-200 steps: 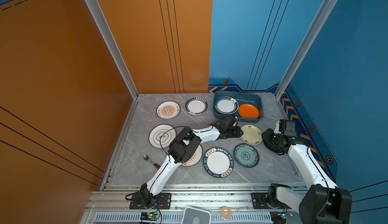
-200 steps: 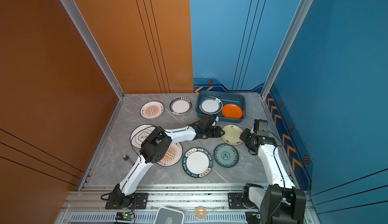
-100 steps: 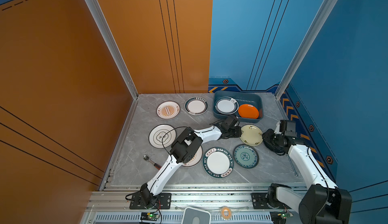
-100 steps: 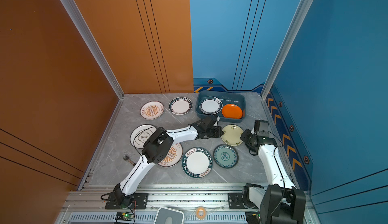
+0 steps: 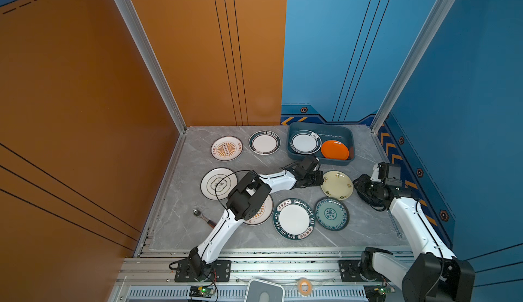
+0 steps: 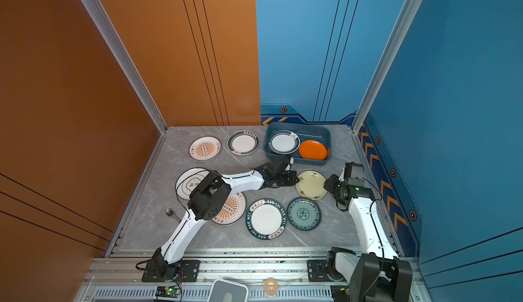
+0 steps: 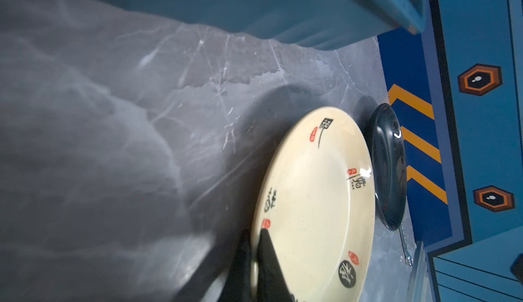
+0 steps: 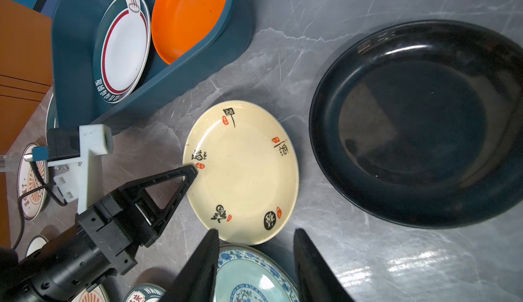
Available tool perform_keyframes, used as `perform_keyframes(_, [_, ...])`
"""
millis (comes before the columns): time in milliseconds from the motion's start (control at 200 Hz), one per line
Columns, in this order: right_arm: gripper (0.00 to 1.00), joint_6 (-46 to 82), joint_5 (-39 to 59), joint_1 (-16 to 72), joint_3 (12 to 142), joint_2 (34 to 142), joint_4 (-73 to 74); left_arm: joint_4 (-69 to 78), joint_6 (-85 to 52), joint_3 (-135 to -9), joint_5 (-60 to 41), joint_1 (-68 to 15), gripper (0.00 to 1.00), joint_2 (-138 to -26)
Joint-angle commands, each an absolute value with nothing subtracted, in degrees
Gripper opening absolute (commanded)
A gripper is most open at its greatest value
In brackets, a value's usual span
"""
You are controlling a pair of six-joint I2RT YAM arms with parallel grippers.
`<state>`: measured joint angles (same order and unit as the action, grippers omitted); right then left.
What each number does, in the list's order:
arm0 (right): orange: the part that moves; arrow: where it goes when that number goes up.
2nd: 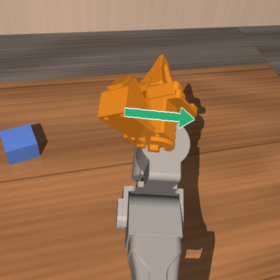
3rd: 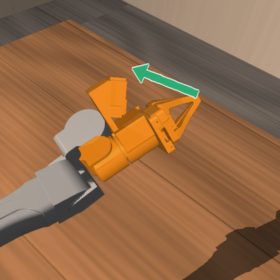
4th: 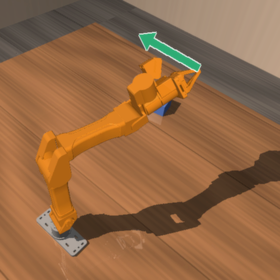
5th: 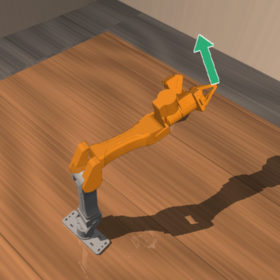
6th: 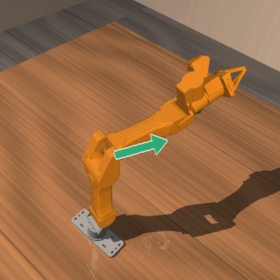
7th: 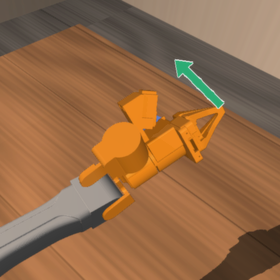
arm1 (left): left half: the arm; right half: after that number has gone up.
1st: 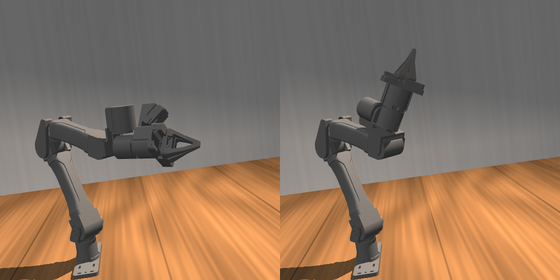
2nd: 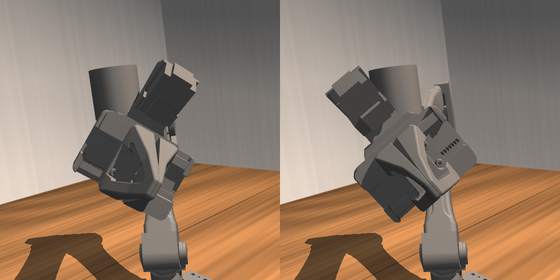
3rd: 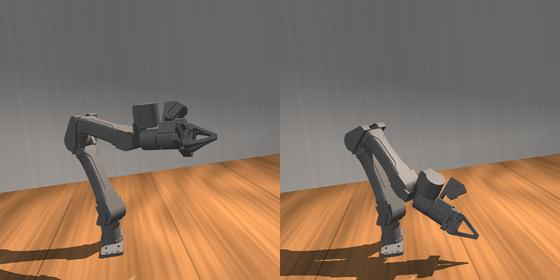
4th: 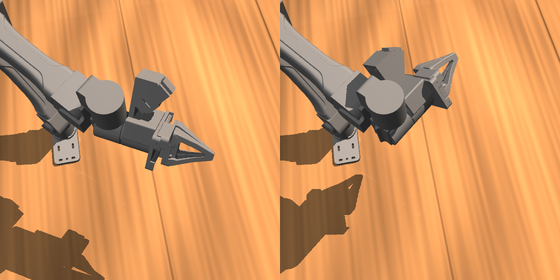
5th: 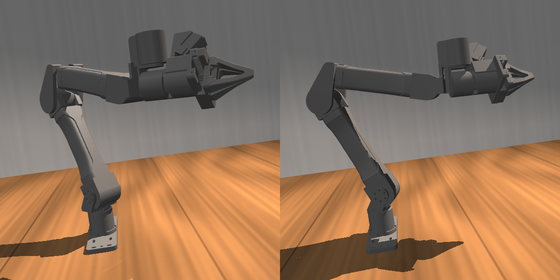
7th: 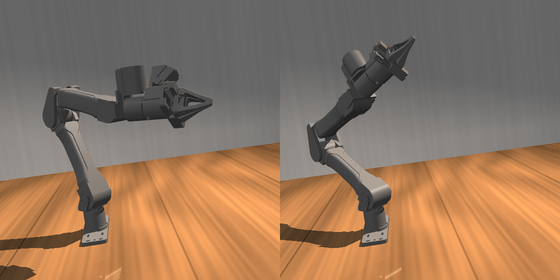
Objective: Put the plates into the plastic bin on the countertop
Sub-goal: 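Grasp the cream calligraphy plate's edge with the left gripper, then lift the cream plate with the left gripper while the right gripper grasps its rim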
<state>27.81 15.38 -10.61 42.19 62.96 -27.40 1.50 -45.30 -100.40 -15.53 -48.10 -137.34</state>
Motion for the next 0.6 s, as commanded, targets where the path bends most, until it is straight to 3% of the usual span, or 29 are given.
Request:
perform_keyframes(0, [0.47, 26.28, 19.49, -11.64, 41.14, 62.88, -26.65, -2.84, -42.91, -96.39, -16.04, -46.28, 0.0, -133.88])
perform_keyframes(596, [0.48, 27.66, 32.05, -7.63, 39.46, 68.22, -17.99, -2.05, -41.92, -85.31, -21.23, -40.58, 0.0, -118.39])
